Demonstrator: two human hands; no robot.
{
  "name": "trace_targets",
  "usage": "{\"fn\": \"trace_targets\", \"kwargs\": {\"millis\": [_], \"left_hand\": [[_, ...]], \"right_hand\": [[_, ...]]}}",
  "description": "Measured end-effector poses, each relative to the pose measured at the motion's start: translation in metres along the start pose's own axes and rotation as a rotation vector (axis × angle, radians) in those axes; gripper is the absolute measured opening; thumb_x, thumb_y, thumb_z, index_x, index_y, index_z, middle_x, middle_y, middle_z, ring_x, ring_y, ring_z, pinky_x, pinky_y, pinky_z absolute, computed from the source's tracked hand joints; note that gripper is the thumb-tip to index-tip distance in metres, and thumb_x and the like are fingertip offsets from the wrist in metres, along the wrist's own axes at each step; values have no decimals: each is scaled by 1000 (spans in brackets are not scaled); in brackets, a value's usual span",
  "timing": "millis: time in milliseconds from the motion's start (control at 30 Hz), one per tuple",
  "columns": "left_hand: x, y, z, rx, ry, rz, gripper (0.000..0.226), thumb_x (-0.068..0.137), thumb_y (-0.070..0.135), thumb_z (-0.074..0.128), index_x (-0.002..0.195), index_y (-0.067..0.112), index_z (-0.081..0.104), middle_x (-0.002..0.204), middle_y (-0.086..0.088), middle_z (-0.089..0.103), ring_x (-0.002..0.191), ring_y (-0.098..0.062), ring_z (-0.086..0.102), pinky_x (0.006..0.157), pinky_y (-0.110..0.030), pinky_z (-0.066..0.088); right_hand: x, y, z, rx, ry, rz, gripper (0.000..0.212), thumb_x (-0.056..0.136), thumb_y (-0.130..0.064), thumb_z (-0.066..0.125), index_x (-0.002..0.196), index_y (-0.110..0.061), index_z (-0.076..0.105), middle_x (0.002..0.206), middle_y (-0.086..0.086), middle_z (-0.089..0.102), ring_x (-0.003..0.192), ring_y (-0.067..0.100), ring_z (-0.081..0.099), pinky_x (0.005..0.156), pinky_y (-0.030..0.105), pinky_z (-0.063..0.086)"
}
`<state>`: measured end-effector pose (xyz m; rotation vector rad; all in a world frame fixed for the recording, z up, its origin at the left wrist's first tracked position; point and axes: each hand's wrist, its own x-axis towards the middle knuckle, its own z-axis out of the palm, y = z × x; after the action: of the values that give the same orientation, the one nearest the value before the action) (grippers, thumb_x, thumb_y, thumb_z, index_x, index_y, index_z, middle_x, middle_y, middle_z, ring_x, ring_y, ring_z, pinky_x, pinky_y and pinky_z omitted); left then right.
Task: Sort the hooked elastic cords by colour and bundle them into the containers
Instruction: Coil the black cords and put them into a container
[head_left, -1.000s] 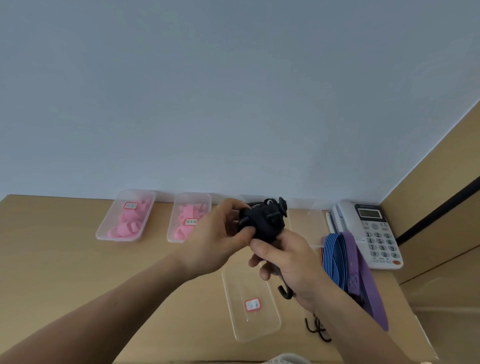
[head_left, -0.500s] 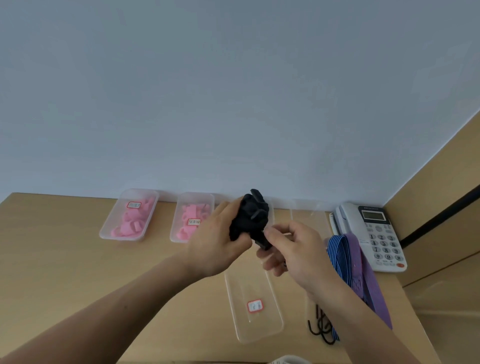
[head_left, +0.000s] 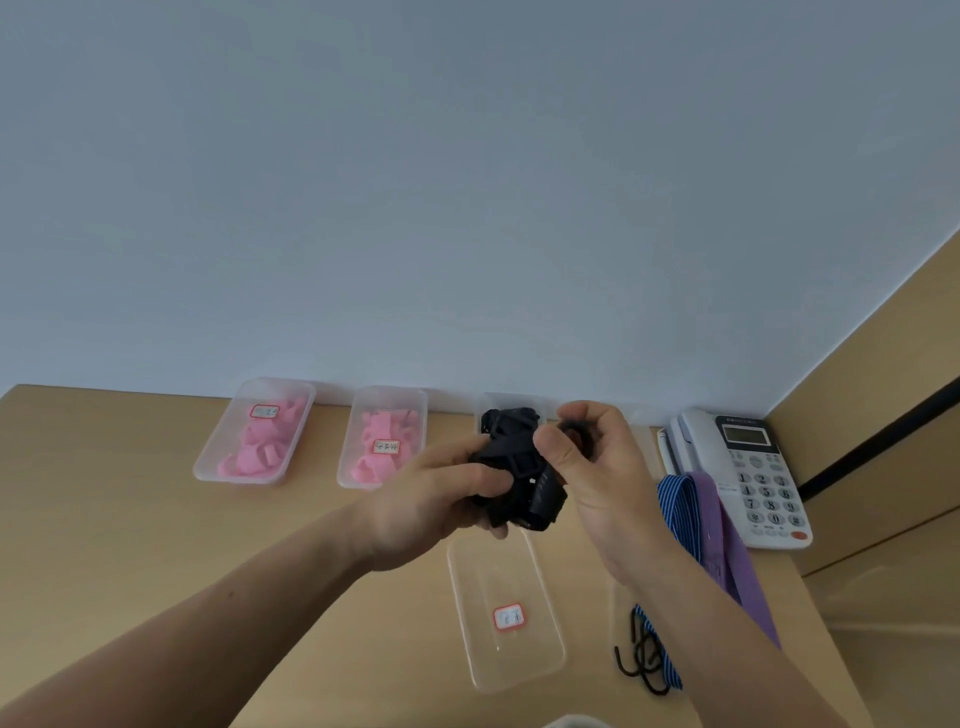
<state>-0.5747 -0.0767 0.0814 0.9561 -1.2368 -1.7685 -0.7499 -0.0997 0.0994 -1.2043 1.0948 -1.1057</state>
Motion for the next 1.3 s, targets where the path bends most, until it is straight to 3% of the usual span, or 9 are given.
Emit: {"fn": "trace_targets", "kwargs": {"millis": [267, 400, 500, 600, 767, 933, 1100, 1200, 1300], "left_hand": [[4, -4, -7, -136, 40, 30, 44, 86, 12, 54, 126, -5, 52, 107, -15, 65, 91, -24, 61, 72, -31, 50], [9, -7, -8, -49, 143, 26, 40, 84, 17, 57, 121, 2, 59, 107, -14, 68, 93, -22, 63, 71, -32, 50], [14, -5, -15, 48, 234, 30, 38, 80, 21, 59, 115, 6, 62, 101, -11, 70, 87, -19, 61, 70, -31, 49], [16, -4, -26, 46, 173, 10, 40, 82, 22, 60, 119, 7, 59, 104, -14, 69, 90, -23, 61, 72, -33, 49], [16, -4, -36, -97, 43, -64, 47, 83, 18, 59, 126, 2, 55, 108, -13, 67, 97, -28, 62, 73, -32, 51], [19, -8, -48, -141, 44, -82, 48, 81, 16, 56, 125, -3, 56, 104, -14, 66, 90, -23, 60, 77, -33, 50], [11, -14, -57, -24, 81, -11, 37, 83, 19, 59, 117, 3, 62, 96, -8, 69, 82, -18, 63, 79, -32, 50], [13, -17, -64, 169, 130, 40, 29, 84, 25, 63, 110, 13, 67, 88, -6, 70, 77, -18, 62, 81, -39, 54], [16, -24, -67, 297, 114, 65, 29, 84, 31, 65, 111, 20, 67, 90, -13, 70, 78, -25, 63, 84, -49, 53]], "right_hand": [[7, 7, 20, -232, 323, -89, 45, 67, -46, 77, 96, -23, 53, 82, -9, 60, 64, -2, 55, 62, 16, 49], [8, 12, 23, -431, 297, -197, 23, 80, -53, 61, 97, -37, 61, 87, -11, 67, 68, 5, 60, 64, 13, 46], [7, 20, 26, -589, 232, -234, 48, 86, -56, 50, 119, -25, 64, 91, -7, 67, 70, 8, 60, 65, 15, 47], [10, 21, 26, -570, 255, -213, 33, 89, -45, 60, 118, -31, 64, 85, -6, 69, 73, 9, 63, 67, 14, 48], [8, 26, 35, -684, 223, -265, 26, 96, -32, 53, 108, -17, 71, 79, -14, 66, 77, 2, 61, 63, 11, 45], [7, 31, 46, -782, 166, -226, 34, 101, -22, 45, 135, -20, 50, 81, -5, 66, 75, 16, 64, 68, 32, 50], [8, 28, 58, -656, 184, -160, 35, 98, -26, 51, 133, -22, 56, 119, -6, 65, 107, 10, 62, 94, 34, 51], [7, 26, 64, -519, 177, -85, 45, 83, -43, 68, 124, -28, 60, 110, -17, 65, 97, 7, 66, 88, 37, 55], [5, 27, 65, -421, 197, 5, 48, 77, -29, 79, 119, -30, 56, 101, -16, 66, 84, 7, 70, 80, 38, 59]]}}
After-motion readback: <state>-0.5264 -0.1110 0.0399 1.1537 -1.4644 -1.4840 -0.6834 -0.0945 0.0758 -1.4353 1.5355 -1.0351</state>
